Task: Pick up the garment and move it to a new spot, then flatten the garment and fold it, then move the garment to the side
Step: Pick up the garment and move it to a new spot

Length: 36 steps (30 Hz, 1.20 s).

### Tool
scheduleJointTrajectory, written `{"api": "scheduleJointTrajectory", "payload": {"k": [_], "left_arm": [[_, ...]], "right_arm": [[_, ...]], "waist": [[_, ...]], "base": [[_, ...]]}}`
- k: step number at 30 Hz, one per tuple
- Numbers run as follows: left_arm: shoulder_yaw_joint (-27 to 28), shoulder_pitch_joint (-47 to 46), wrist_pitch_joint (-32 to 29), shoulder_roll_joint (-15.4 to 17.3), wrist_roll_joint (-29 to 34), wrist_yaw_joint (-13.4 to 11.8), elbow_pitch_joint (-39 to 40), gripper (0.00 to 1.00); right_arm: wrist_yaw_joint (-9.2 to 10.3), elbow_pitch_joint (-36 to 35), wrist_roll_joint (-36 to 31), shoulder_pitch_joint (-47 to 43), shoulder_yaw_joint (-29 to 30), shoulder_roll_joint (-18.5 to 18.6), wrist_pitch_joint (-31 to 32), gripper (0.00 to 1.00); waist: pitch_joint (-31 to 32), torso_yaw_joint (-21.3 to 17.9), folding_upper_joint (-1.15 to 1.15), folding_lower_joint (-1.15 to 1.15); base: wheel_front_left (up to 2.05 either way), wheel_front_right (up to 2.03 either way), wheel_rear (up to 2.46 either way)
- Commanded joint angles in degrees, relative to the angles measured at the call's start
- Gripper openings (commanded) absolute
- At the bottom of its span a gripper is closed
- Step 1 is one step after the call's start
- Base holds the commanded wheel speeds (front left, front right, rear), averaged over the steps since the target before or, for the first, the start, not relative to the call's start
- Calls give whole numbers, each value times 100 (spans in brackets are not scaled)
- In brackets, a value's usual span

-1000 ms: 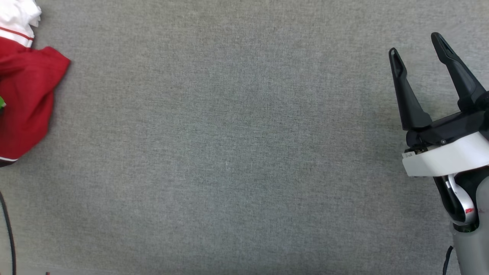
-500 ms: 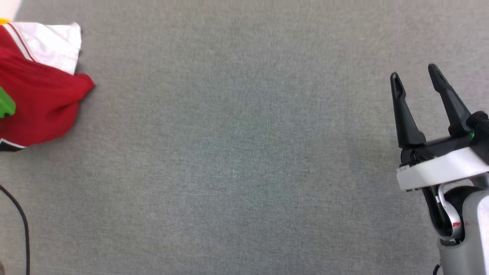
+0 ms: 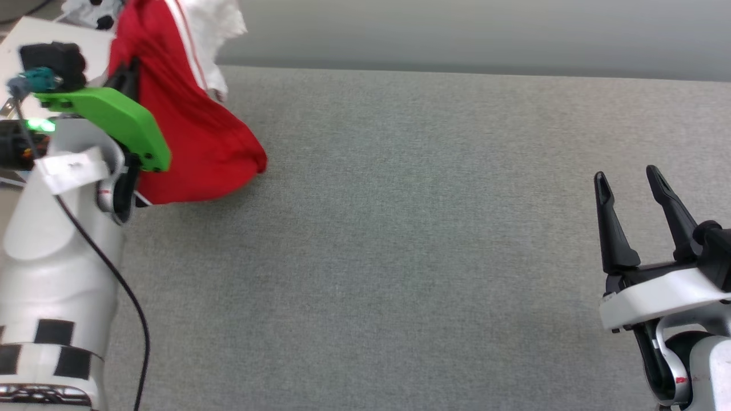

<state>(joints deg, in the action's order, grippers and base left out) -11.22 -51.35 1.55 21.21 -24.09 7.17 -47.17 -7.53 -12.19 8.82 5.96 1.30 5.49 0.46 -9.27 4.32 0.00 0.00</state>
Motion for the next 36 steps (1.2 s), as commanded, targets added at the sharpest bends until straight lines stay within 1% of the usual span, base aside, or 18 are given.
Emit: {"api": "scheduleJointTrajectory", "payload": {"k": [1, 3, 4, 8, 11, 14, 20, 23, 26, 27, 28, 29, 33, 36], "left_arm": [[-109, 211, -63, -182, -10, 27, 192, 0], [-288, 415, -188, -390, -11, 27, 538, 0], [-557, 762, -399, -711, -48, 28, 1163, 0], [-798, 1219, -540, -1138, -168, -10, 1893, 0], [-1001, 1632, -558, -1403, -286, -6, 2226, 0], [-1391, 2045, -601, -1574, -325, 6, 2337, 0], [-2091, 2806, -624, -1705, -448, 22, 1974, 0], [-2231, 3030, -521, -1733, -534, 24, 1847, 0], [-2369, 3114, -382, -1730, -460, 25, 1779, 0], [-2374, 3118, -296, -1729, -440, 20, 1789, 4], [-2370, 3123, -183, -1719, -400, -14, 1803, 39], [-2370, 3131, -115, -1717, -385, -25, 1820, 100], [-2317, 3123, 298, -1683, -281, -132, 1977, 100], [-2205, 3135, 661, -1651, -230, -272, 2170, 100]], "right_arm": [[4, -27, -44, -115, 57, -18, 30, 100], [4, -54, -51, -194, 117, -30, 70, 100], [4, -139, -71, -299, 212, -54, 126, 100], [4, -285, -73, -430, 419, -111, 168, 100], [4, -337, -55, -465, 490, -150, 170, 100], [4, -354, -17, -457, 488, -183, 155, 100], [4, -260, 28, -331, 428, -220, 39, 100], [4, -209, 37, -304, 419, -230, 10, 100], [4, -178, 11, -296, 441, -236, -2, 100], [4, -173, 4, -292, 434, -237, -2, 100], [4, -156, -5, -288, 413, -239, 0, 100], [4, -142, -12, -287, 405, -239, 3, 100], [4, -87, -43, -311, 389, -242, 18, 100], [4, -48, -63, -347, 352, -243, 52, 100]], "waist": [[402, -426, 0, 0], [450, -554, 0, 0], [460, -724, 0, 0], [332, -806, 0, 0], [224, -827, 0, 0], [55, -821, 0, 0], [-189, -768, 0, 0], [-242, -694, 0, 0], [-256, -576, 0, 0], [-245, -553, 0, 0], [-216, -531, 0, 0], [-190, -508, 0, 0], [-8, -422, 0, 0], [154, -402, 0, 0]], "base": [[0, 0, 0], [0, 0, 0], [0, 0, 0], [0, 0, 0], [0, 0, 0], [0, 0, 0], [0, 0, 0], [0, 0, 0], [0, 0, 0], [0, 0, 0], [0, 0, 0], [0, 0, 0], [0, 0, 0], [0, 0, 0]]}}
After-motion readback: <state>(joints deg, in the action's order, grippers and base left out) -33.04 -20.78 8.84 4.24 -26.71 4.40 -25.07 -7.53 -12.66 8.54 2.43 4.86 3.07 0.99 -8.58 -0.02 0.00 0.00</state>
